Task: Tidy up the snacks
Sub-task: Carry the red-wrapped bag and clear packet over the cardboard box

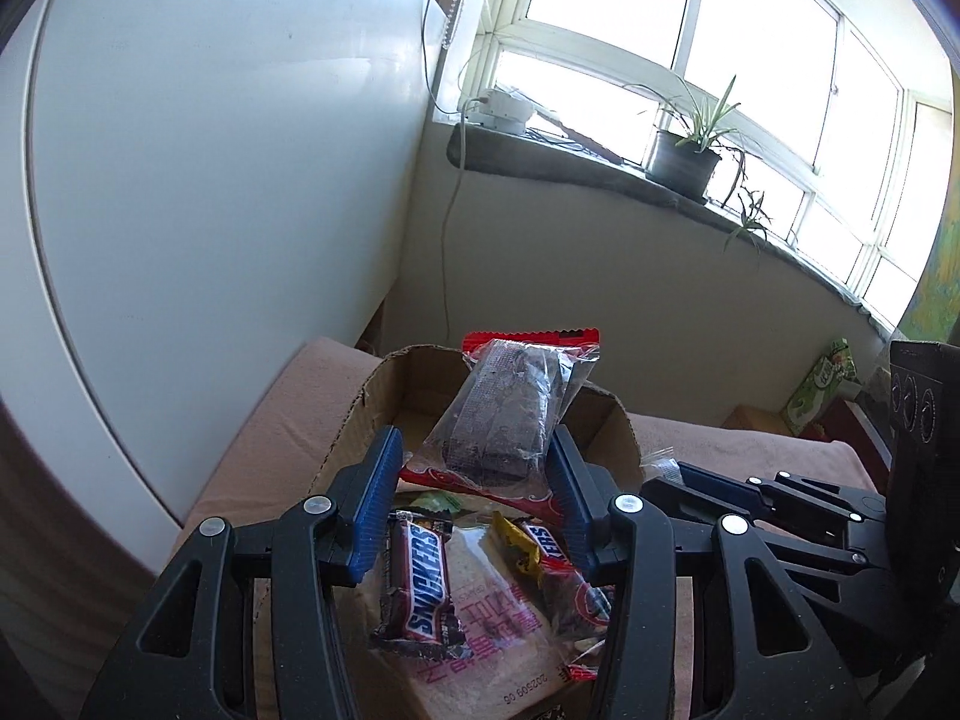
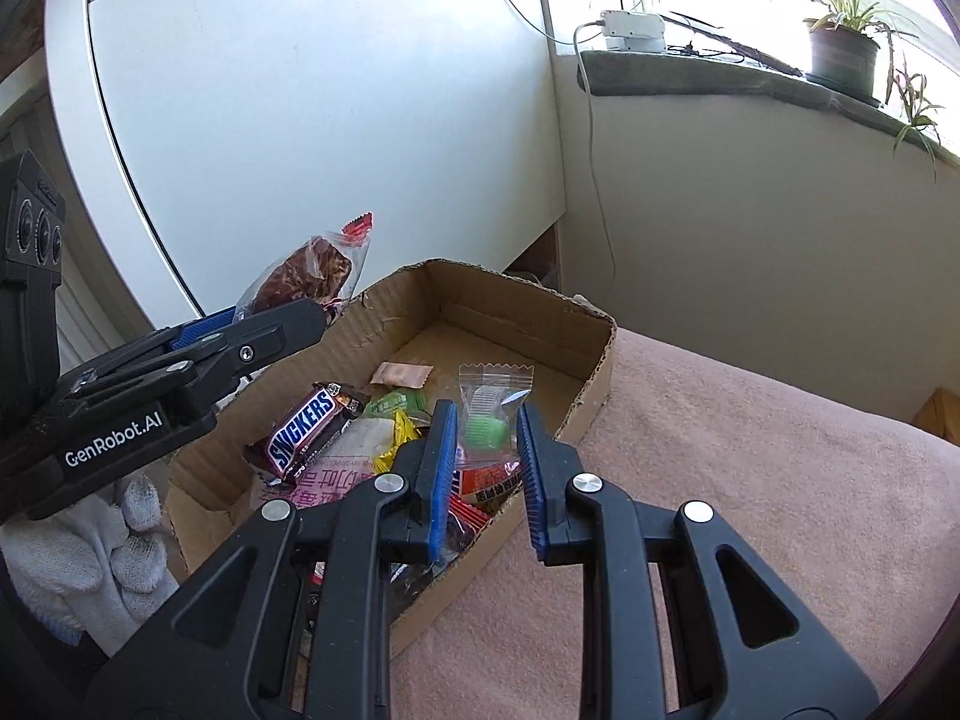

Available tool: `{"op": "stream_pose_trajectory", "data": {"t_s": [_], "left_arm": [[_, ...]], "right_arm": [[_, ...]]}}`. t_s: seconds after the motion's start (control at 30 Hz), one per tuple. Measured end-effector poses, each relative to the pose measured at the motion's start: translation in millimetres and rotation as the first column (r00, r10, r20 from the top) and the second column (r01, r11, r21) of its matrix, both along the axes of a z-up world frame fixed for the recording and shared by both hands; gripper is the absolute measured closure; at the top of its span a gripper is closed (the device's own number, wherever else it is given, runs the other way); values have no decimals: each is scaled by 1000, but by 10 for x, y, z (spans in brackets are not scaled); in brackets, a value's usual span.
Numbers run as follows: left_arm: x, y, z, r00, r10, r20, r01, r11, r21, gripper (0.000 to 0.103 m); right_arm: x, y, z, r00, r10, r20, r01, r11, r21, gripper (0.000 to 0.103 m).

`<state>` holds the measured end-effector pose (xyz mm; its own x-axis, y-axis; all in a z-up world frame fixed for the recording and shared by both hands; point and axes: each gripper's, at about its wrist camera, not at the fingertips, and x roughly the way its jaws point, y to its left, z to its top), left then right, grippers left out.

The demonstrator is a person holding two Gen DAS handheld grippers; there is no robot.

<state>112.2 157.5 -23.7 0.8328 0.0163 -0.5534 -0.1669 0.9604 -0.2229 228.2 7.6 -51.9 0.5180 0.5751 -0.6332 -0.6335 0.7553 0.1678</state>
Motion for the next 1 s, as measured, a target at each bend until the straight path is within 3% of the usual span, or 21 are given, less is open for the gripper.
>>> {"op": "stream_pose_trajectory", "data": {"t_s": [0.9,0.97,1.0], "left_arm": [[-90,59,-62,999,41,-26,-40,998,50,55],[-96,56,-59,999,46,-26,-45,998,51,55],[-96,55,-57,999,46,-26,-45,998,51,54]], "right_arm": [[-20,268,-74,999,45,5,-45,999,-27,81],[-32,264,-73,999,50,6,-50,998,-30,79],[-36,265,-74,999,52,6,-51,998,-31,72]]}}
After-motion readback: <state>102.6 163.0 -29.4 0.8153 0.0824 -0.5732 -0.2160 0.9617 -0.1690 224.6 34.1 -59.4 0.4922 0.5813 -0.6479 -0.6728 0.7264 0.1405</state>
